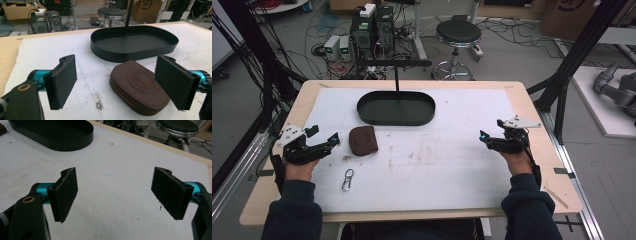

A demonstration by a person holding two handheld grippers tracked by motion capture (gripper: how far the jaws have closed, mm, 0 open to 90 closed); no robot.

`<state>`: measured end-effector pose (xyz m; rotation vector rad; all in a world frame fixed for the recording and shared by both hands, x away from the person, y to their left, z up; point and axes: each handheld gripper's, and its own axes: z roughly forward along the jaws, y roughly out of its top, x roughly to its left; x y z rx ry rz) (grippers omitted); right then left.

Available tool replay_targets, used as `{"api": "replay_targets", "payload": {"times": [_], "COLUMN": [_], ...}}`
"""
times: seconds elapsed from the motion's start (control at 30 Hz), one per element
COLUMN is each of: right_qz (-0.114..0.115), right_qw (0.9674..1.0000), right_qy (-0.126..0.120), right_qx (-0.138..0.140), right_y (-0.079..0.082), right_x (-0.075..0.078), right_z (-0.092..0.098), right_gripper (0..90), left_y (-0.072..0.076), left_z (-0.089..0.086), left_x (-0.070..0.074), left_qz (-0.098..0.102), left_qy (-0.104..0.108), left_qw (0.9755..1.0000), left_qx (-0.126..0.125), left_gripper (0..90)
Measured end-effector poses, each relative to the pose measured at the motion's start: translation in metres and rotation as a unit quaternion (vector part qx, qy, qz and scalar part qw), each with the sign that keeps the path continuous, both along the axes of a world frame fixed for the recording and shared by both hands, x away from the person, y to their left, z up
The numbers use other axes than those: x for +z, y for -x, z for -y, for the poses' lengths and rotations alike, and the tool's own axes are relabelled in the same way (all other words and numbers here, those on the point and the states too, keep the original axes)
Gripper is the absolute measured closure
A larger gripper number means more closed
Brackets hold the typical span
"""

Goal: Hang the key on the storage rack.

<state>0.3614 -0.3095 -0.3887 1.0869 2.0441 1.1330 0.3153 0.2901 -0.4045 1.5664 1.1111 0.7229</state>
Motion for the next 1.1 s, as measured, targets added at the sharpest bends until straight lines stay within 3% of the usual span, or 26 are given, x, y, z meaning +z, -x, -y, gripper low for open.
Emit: {"api": "replay_targets", "payload": {"times": [0.5, 0.6, 0.7, 0.83, 0.97, 1.0, 1.03, 1.1], "right_qz": [-0.001, -0.004, -0.003, -0.001, -0.001, -0.003, -0.003, -0.003], "right_qw": [0.9999, 0.9999, 0.9999, 0.9998, 0.9998, 0.9998, 0.9998, 0.9997], "right_qy": [0.0, -0.001, -0.003, -0.001, -0.001, 0.001, 0.001, 0.004], "right_qx": [0.01, 0.01, 0.011, 0.018, 0.021, 0.02, 0.02, 0.022], "right_y": [0.003, 0.002, 0.003, 0.003, 0.001, 0.001, 0.001, 0.001], "right_x": [0.0, -0.001, 0.0, 0.0, -0.001, -0.001, -0.001, -0.002], "right_z": [0.0, 0.001, 0.0, -0.002, -0.003, -0.004, -0.004, -0.004], "right_gripper": [21.7, 21.7, 21.7, 21.7, 21.7, 21.7, 21.7, 21.7], "left_y": [-0.004, -0.001, 0.004, 0.012, 0.018, 0.021, 0.021, 0.024], "left_z": [-0.002, -0.005, -0.006, -0.005, -0.001, 0.001, 0.001, 0.004], "left_x": [0.002, 0.005, 0.005, 0.001, -0.001, -0.003, -0.003, -0.006], "left_qz": [-0.004, -0.009, -0.026, -0.053, -0.075, -0.088, -0.088, -0.104], "left_qy": [0.013, 0.02, 0.014, 0.006, -0.007, -0.008, -0.008, -0.014], "left_qw": [0.9998, 0.9991, 0.9975, 0.9933, 0.9866, 0.9816, 0.9816, 0.9759], "left_qx": [-0.013, -0.035, -0.065, -0.103, -0.144, -0.169, -0.169, -0.192], "left_gripper": [22.1, 30.4, 31.6, 32.1, 36.9, 40.3, 43.9, 46.3]}}
